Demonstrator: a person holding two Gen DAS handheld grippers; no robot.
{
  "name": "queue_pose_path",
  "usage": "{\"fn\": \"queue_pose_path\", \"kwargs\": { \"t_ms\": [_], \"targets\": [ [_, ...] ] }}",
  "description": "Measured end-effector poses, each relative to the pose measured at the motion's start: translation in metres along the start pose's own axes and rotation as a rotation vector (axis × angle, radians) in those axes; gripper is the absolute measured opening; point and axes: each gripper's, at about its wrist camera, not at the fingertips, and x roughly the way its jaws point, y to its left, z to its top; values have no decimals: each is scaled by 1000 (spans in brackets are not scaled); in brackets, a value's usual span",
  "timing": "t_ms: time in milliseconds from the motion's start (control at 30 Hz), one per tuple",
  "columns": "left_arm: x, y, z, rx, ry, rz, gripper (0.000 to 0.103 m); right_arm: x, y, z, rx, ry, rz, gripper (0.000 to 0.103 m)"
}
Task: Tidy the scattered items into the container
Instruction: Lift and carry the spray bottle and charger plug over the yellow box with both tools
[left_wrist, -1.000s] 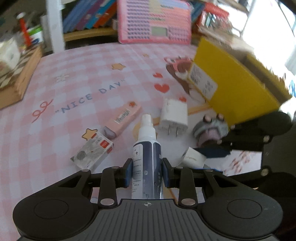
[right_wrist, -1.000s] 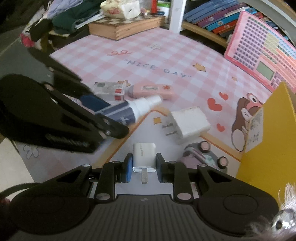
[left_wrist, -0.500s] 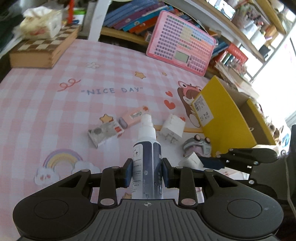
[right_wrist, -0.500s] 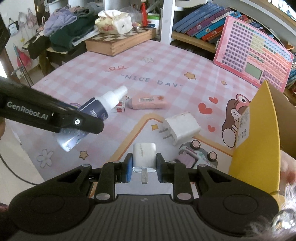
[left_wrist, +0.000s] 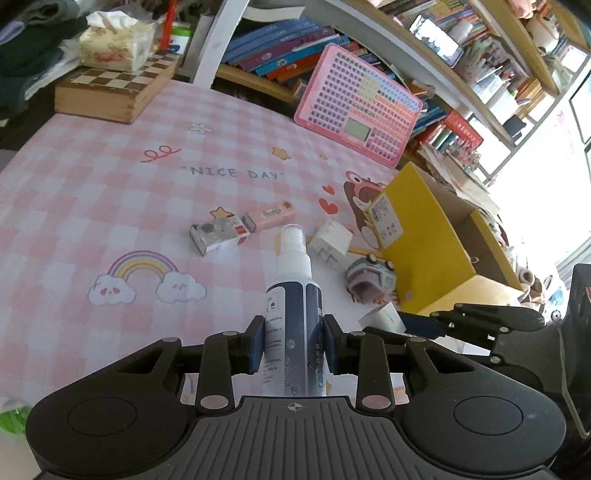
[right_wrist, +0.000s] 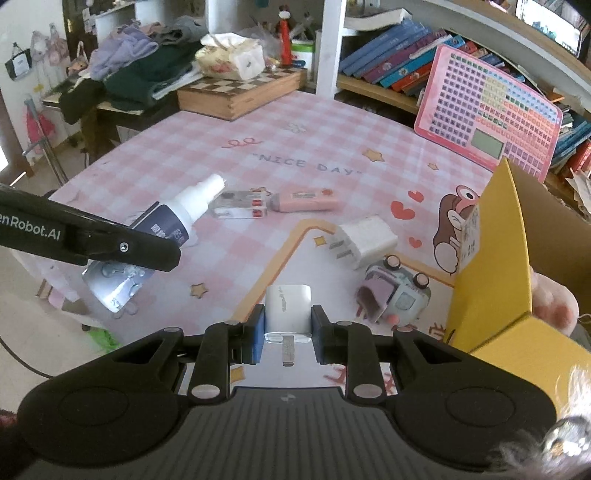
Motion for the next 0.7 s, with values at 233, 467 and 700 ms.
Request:
{"fn": "queue_pose_path", "kwargs": {
  "t_ms": [233,467,700],
  "targets": [
    [-24,-8,-21,12,-20,-17,30,-24,21,-17,-9,-10,-4,24],
    [-48,-22,-42,15,-30,-72,30,-54,32,-40,23,-18,-18,24],
    [-60,-36,-56,18,-14,-143,30,-80,34,-66,94,-1,-64,24]
  ]
}}
